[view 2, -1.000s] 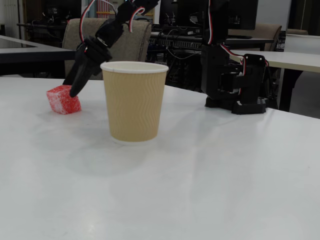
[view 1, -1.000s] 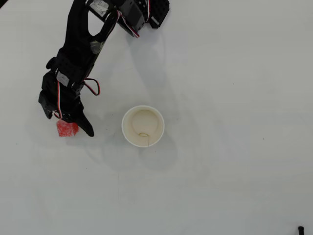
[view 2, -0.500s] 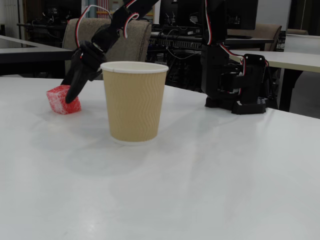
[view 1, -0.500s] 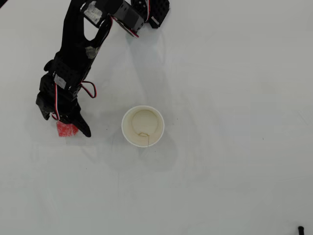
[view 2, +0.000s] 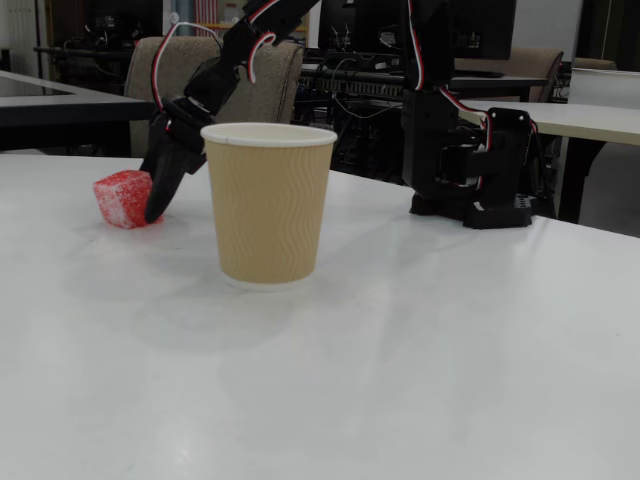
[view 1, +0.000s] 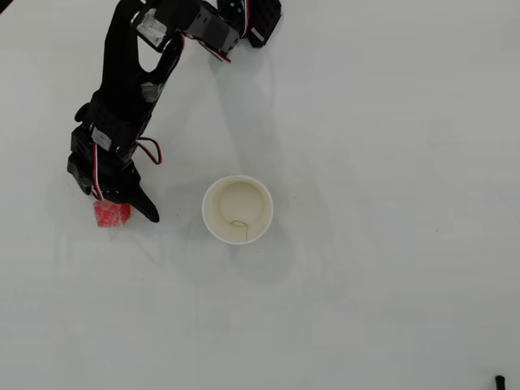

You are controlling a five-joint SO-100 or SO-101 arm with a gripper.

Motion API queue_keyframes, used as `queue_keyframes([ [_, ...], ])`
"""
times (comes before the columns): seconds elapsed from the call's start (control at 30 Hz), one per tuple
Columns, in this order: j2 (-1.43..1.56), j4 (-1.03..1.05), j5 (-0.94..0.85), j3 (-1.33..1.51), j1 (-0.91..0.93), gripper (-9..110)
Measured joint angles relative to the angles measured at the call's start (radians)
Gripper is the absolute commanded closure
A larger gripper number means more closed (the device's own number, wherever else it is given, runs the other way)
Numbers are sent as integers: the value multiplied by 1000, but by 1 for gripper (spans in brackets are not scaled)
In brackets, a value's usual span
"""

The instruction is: Grasp a red cube and put it in the cup.

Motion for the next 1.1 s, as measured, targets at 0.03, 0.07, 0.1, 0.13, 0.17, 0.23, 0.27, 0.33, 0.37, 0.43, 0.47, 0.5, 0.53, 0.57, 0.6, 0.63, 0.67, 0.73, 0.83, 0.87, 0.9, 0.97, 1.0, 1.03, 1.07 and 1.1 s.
queue_keyframes([
  [0.03,0,0,0,0,0,49],
  [0.07,0,0,0,0,0,49],
  [0.1,0,0,0,-6,0,49],
  [0.13,-2,0,0,-12,0,49],
  [0.17,-2,0,0,-18,0,49],
  [0.23,-2,0,0,-28,-3,49],
  [0.27,-2,0,0,-29,-9,49],
  [0.33,-2,0,3,-29,-32,49],
  [0.37,-2,0,8,-32,-44,49],
  [0.43,-2,0,14,-48,-55,49],
  [0.47,-2,0,15,-57,-57,49],
  [0.5,-2,0,18,-66,-57,49],
  [0.53,-8,0,18,-74,-57,49],
  [0.57,-15,0,18,-80,-57,49],
  [0.6,-21,0,18,-83,-57,49],
  [0.63,-28,0,18,-84,-58,49],
  [0.67,-32,0,18,-84,-58,49],
  [0.73,-38,0,18,-84,-61,49],
  [0.83,-46,0,18,-97,-63,49],
  [0.87,-46,0,18,-100,-64,49],
  [0.9,-46,0,18,-103,-64,49],
  [0.97,-46,0,20,-106,-66,49],
  [1.0,-46,0,20,-106,-67,49],
  [1.03,-46,0,20,-106,-67,49],
  [1.07,-46,0,20,-106,-67,49],
  [1.1,-46,0,20,-106,-63,49],
])
